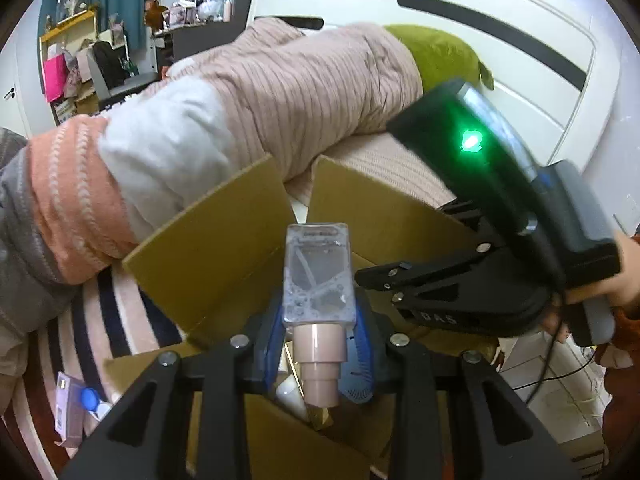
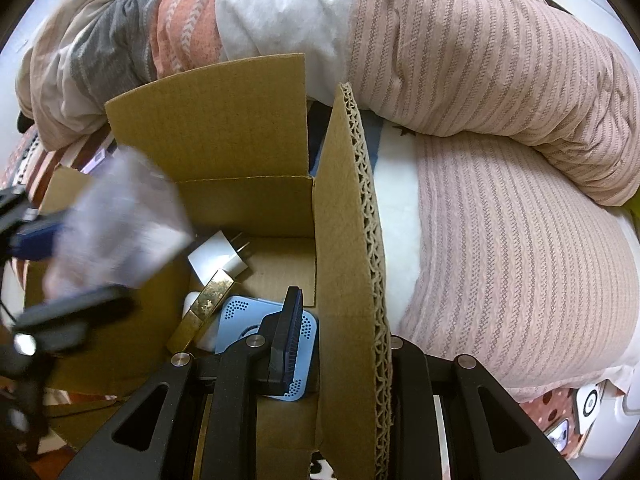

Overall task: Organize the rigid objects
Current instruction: 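Grasp the clear pump bottle with the left gripper and drop it into the box, then move the left gripper back toward the remaining items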

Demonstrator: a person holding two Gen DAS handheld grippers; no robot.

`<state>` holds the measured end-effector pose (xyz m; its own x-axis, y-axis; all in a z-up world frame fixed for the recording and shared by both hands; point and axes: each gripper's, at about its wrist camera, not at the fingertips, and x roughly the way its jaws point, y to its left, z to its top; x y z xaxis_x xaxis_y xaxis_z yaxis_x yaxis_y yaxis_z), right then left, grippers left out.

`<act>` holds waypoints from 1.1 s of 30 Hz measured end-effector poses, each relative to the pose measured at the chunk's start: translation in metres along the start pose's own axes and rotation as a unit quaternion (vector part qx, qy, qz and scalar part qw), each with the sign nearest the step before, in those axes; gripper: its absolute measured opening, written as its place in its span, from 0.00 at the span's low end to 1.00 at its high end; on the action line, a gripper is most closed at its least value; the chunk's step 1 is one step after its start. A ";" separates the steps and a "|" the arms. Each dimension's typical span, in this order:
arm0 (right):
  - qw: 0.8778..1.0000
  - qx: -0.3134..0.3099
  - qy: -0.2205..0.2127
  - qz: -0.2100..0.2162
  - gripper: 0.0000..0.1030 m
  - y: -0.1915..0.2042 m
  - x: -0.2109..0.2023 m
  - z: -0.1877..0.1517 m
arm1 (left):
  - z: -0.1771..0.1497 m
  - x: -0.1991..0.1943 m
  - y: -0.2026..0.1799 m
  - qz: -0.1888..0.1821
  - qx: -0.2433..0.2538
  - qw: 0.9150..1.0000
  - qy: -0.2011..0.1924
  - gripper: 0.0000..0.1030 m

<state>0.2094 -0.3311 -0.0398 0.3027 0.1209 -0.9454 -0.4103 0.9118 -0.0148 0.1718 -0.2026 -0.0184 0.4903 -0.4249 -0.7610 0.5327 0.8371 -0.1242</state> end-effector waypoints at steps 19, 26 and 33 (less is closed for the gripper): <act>1.000 0.003 0.002 -0.012 0.21 -0.001 0.005 -0.002 | -0.013 -0.041 -0.002 0.034 0.011 0.998 -0.053 0.86; 1.000 0.000 0.007 -0.025 0.21 0.004 0.006 -0.001 | -0.035 -0.081 0.012 0.065 0.007 0.995 -0.073 0.89; 0.999 0.003 0.014 -0.035 0.21 0.005 0.010 0.000 | -0.068 -0.104 0.056 0.095 -0.026 0.992 -0.080 0.95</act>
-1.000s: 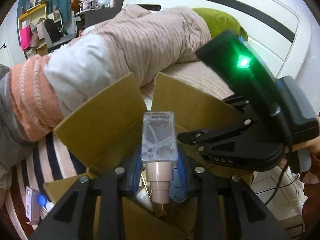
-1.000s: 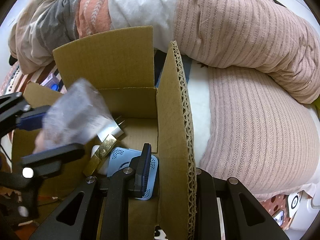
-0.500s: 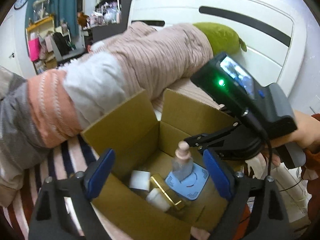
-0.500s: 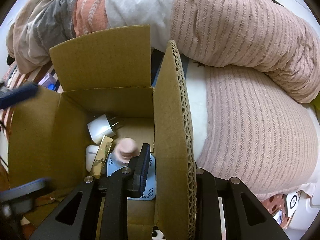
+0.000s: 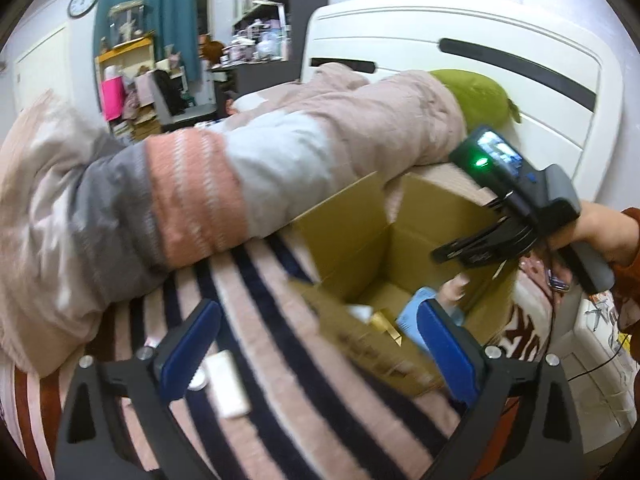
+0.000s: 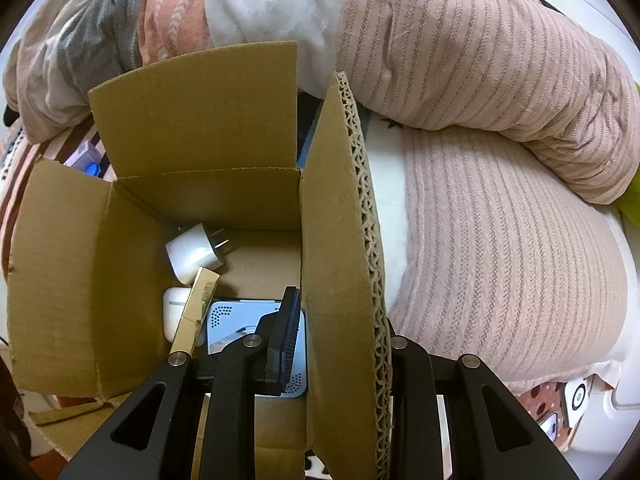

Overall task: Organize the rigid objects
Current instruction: 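Move the left gripper back toward the remaining items, then grasp the white power bank with the left gripper and drop it into the box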

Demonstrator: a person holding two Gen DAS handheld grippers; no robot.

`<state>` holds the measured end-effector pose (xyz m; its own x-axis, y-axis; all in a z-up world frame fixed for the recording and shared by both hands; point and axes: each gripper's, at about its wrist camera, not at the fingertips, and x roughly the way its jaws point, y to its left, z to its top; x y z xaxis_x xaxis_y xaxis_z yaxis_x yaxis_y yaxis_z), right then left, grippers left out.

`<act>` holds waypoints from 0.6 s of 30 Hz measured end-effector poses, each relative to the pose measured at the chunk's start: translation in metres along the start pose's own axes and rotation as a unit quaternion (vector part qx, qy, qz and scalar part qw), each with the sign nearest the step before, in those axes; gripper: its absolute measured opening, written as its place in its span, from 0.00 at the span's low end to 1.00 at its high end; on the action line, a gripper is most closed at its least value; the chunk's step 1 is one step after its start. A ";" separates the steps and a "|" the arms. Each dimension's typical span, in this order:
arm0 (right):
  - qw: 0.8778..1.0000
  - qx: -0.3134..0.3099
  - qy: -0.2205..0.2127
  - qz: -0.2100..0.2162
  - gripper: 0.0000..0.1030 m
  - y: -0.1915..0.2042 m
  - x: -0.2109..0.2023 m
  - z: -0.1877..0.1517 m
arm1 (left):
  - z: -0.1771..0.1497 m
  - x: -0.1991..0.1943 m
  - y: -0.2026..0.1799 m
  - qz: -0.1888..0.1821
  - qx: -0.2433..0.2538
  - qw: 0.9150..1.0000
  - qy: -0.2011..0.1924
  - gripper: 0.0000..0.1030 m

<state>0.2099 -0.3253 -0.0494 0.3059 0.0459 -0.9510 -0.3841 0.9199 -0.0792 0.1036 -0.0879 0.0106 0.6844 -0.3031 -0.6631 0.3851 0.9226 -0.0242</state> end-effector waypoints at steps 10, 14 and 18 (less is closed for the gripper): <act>1.000 0.003 -0.002 0.001 0.21 -0.002 0.000 -0.002 | -0.080 0.040 0.072 0.057 -0.071 0.994 0.068 0.95; 1.000 0.004 -0.005 0.002 0.21 -0.004 -0.002 -0.002 | -0.103 0.074 0.080 0.061 -0.088 0.989 0.100 0.95; 1.000 0.003 -0.005 0.002 0.21 -0.005 -0.002 -0.003 | -0.111 0.102 0.084 0.074 -0.108 0.985 0.113 0.94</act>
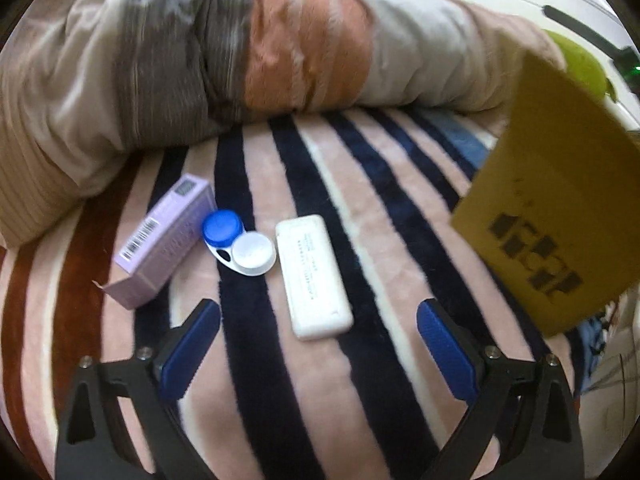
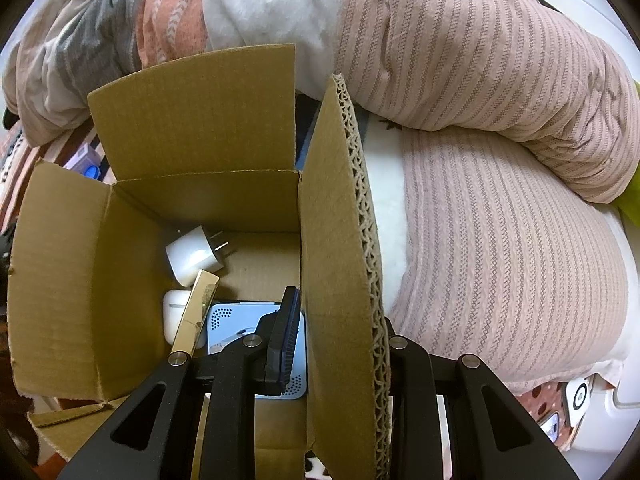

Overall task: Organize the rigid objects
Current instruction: 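Grasp the white power bank with the left gripper and drop it into the box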

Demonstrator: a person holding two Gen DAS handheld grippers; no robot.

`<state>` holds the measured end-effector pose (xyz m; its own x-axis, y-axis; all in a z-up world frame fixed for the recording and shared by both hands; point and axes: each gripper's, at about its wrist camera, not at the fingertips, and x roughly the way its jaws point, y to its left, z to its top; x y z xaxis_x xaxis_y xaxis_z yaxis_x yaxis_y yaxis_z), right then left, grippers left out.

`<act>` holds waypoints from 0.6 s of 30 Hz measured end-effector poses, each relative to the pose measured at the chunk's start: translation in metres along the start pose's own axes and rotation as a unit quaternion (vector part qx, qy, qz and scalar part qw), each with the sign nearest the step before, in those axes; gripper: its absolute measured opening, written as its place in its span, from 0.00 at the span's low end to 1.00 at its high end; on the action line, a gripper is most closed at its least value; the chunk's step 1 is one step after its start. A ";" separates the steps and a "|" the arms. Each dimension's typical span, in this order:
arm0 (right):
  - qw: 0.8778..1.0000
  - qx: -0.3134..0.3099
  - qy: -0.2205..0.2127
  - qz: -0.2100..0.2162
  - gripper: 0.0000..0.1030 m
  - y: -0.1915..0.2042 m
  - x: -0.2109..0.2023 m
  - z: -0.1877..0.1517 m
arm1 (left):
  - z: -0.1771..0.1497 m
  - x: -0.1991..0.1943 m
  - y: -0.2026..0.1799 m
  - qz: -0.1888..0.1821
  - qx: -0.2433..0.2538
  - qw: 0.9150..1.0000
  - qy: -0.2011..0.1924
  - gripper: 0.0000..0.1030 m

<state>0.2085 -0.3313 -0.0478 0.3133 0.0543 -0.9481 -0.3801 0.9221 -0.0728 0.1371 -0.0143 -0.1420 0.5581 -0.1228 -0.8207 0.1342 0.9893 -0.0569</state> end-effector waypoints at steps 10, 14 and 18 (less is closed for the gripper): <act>1.000 0.000 -0.001 0.001 0.24 0.000 -0.001 -0.001 | 0.014 0.039 0.002 0.030 -0.041 0.999 0.000 0.37; 1.000 0.000 -0.001 0.002 0.24 0.000 -0.001 -0.001 | 0.015 0.034 -0.007 0.028 -0.021 0.999 -0.001 0.31; 1.000 -0.001 -0.002 0.004 0.24 0.001 -0.002 -0.001 | 0.016 0.006 -0.016 0.018 -0.009 0.999 -0.026 0.31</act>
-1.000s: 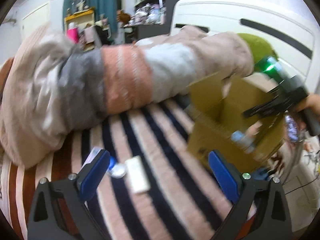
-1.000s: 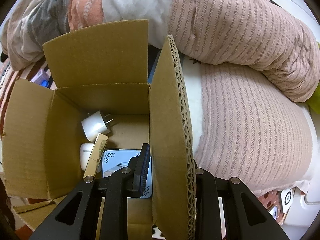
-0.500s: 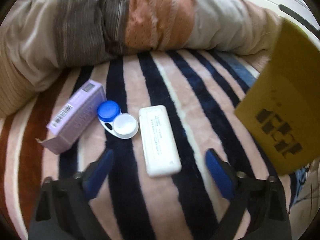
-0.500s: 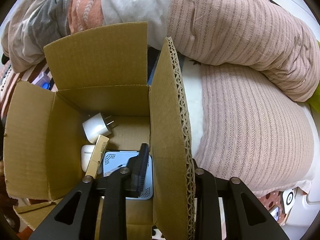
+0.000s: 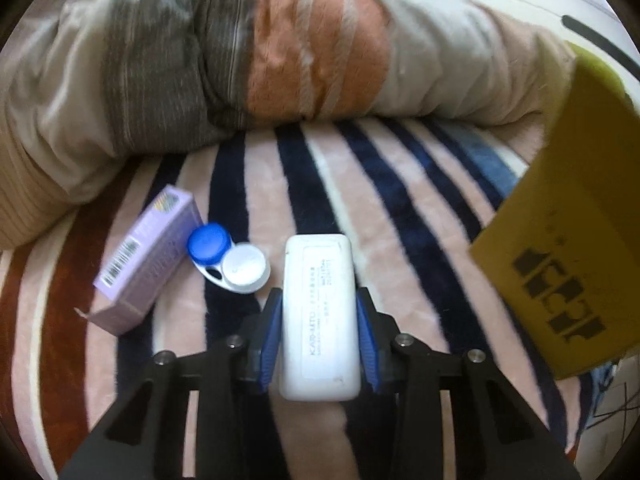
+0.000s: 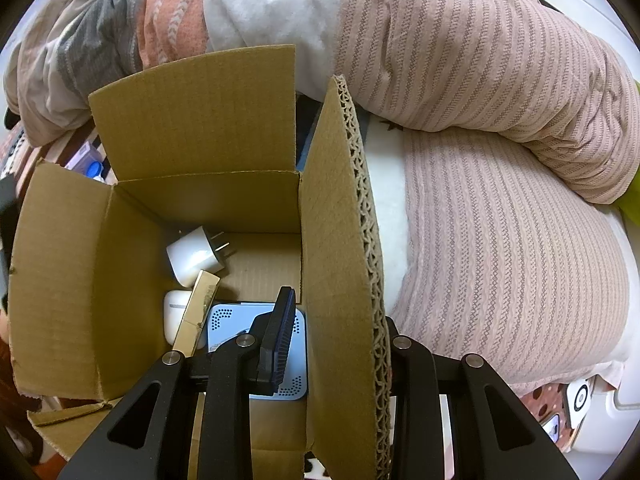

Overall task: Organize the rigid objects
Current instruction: 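Grasp the white power bank with the left gripper and drop it into the box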

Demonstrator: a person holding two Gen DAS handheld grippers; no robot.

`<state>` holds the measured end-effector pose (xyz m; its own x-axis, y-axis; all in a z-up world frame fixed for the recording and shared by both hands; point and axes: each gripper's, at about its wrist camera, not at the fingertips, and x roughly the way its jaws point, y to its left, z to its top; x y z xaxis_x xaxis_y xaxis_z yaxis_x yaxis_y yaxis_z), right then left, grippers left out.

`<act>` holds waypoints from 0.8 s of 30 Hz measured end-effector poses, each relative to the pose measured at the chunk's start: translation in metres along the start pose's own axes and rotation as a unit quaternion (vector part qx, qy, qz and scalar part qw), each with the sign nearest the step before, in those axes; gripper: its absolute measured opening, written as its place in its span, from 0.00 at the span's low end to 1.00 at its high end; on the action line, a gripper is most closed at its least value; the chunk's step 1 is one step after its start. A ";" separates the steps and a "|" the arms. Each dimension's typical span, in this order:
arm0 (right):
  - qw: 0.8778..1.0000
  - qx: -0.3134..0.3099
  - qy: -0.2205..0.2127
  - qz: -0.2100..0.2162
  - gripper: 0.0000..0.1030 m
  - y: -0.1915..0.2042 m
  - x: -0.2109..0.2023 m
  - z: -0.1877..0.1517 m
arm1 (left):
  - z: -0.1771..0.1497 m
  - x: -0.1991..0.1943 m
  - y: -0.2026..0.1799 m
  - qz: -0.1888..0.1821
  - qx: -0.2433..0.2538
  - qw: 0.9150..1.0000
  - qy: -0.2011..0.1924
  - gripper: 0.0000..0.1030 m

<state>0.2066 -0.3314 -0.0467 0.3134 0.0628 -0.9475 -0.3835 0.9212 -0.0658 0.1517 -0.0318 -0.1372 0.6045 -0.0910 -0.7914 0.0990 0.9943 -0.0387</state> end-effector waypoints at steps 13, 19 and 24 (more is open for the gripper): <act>1.000 -0.003 -0.005 0.005 0.24 0.000 -0.001 0.000 | 0.082 -0.116 -0.075 -0.086 0.066 0.989 -0.100 0.31; 1.000 -0.006 -0.007 0.006 0.25 0.000 -0.002 0.000 | 0.110 -0.094 -0.139 -0.127 0.119 0.984 -0.032 0.31; 1.000 -0.006 -0.010 0.014 0.25 -0.001 -0.003 -0.001 | 0.111 -0.061 -0.165 -0.139 0.126 0.982 0.029 0.31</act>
<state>0.2049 -0.3329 -0.0442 0.3190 0.0960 -0.9429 -0.4026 0.9144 -0.0431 0.1857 -0.1964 -0.0148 0.4816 -0.3463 -0.8051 0.4503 0.8859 -0.1117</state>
